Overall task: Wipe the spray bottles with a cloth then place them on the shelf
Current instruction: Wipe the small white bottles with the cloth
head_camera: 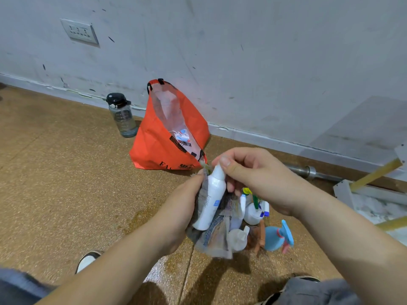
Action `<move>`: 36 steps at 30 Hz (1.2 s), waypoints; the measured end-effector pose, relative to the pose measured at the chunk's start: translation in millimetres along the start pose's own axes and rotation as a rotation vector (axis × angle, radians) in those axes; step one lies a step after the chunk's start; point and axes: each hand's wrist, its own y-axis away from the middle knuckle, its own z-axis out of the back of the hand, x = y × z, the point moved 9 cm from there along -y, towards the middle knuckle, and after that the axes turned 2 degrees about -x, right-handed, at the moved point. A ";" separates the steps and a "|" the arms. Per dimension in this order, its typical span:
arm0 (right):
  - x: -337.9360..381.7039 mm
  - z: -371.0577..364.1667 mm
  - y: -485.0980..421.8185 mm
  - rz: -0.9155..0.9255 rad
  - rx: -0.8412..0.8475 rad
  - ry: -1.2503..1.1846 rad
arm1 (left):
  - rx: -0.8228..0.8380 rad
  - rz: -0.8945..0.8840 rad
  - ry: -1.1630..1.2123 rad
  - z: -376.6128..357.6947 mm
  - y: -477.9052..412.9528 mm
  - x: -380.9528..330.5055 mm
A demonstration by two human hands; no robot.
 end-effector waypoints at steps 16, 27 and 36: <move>-5.5 -16.4 2.3 0.006 0.003 0.151 | -0.183 -0.623 -0.389 -1.7 31.1 -53.8; 5.9 -1.3 3.6 0.065 -0.196 0.274 | 0.083 0.264 0.199 -10.4 15.0 39.8; -8.8 0.0 14.7 0.041 -0.175 0.474 | -0.205 0.120 -0.238 22.4 9.7 25.6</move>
